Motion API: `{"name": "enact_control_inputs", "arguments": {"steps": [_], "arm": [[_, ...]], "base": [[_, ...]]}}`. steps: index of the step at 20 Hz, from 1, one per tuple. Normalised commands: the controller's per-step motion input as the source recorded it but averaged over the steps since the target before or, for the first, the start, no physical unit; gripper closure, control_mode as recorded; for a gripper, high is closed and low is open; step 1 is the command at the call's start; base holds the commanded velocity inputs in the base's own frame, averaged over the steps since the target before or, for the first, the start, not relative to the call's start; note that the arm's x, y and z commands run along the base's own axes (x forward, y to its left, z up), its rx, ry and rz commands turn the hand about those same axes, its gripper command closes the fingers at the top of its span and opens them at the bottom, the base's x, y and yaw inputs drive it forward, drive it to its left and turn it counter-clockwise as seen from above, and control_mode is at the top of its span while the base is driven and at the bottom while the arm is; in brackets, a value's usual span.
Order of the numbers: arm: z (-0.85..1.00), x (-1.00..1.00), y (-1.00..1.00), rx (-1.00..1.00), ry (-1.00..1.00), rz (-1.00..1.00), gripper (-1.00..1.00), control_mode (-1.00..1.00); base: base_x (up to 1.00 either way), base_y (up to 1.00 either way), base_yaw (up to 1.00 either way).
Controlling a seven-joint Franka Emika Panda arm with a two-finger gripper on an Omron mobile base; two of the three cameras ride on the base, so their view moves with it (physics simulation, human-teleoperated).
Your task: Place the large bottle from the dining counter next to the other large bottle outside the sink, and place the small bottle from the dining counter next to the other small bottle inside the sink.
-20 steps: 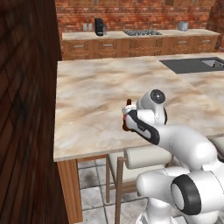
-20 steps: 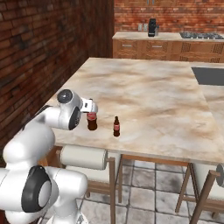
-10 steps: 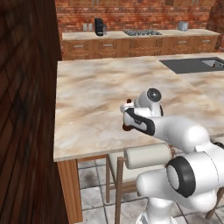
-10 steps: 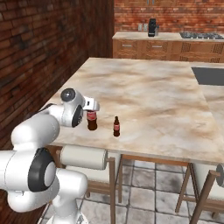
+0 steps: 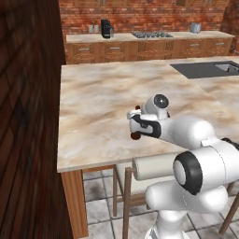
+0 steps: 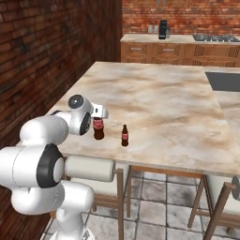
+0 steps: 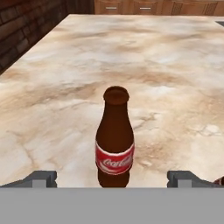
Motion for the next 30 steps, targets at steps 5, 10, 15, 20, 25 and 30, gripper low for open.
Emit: {"name": "enact_control_inputs", "arguments": {"steps": [5, 10, 15, 20, 25, 30], "arm": [[-0.15, 0.19, 0.0, 0.0, 0.0, 0.0, -1.0, -1.0], [-0.18, 0.11, 0.0, 0.0, 0.0, 0.0, -1.0, -1.0], [-0.07, 0.11, 0.0, 0.0, 0.0, 0.0, -1.0, -1.0], [-0.05, 0.14, 0.0, 0.0, 0.0, 0.0, -1.0, -1.0], [-0.06, 0.12, 0.0, 0.0, 0.0, 0.0, -1.0, -1.0], [-0.07, 0.11, 0.0, 0.0, 0.0, 0.0, -1.0, -1.0]], "base": [[0.0, 0.0, 0.0], [0.0, 0.0, 0.0], [0.0, 0.0, 0.0], [0.0, 0.0, 0.0], [0.0, 0.0, 0.0], [0.0, 0.0, 0.0]]}}
